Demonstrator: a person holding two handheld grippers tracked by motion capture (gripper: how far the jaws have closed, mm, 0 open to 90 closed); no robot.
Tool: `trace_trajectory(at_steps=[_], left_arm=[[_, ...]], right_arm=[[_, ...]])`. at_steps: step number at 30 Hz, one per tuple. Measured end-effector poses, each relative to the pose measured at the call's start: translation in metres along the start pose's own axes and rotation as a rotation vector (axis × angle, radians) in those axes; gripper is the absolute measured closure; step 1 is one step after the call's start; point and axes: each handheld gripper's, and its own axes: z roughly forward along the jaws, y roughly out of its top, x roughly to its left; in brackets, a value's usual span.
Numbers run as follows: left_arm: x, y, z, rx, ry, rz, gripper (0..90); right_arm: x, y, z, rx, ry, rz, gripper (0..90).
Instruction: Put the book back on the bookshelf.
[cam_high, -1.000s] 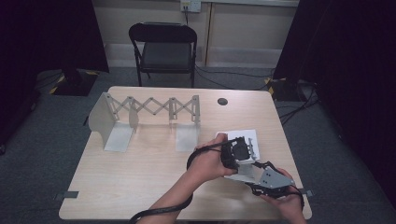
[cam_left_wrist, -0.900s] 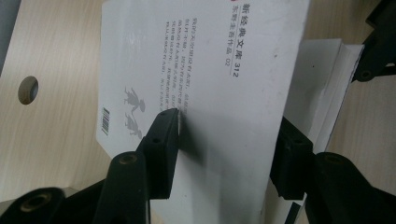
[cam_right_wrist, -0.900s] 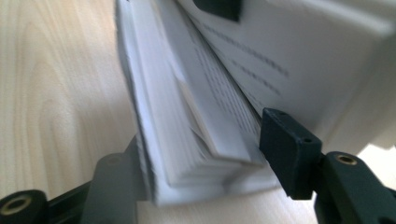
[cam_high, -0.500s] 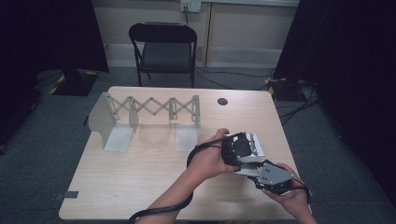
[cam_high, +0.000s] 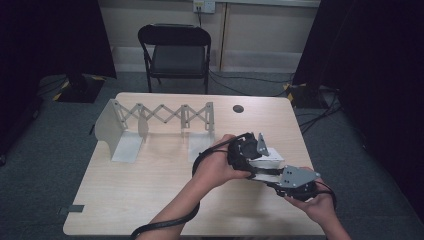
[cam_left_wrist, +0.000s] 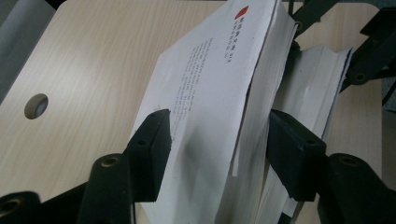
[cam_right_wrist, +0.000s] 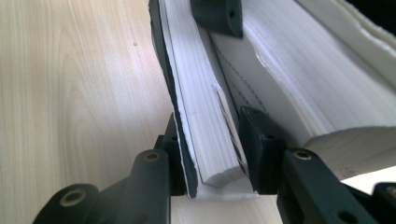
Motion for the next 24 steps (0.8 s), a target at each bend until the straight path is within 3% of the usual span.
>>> trace_trajectory(at_steps=[4,8,24], left_arm=[[0.007,0.000,-0.017,-0.026,0.009,-0.029,36.1],[0.010,-0.010,-0.026,-0.041,0.011,-0.048,31.2],[0.017,-0.056,-0.033,-0.041,0.002,-0.104,21.7]], right_arm=[[-0.004,-0.002,-0.002,-0.009,0.007,0.019,66.0],[-0.008,-0.001,-0.002,-0.007,0.018,0.031,66.1],[-0.041,0.009,-0.006,0.020,0.098,0.129,67.4]])
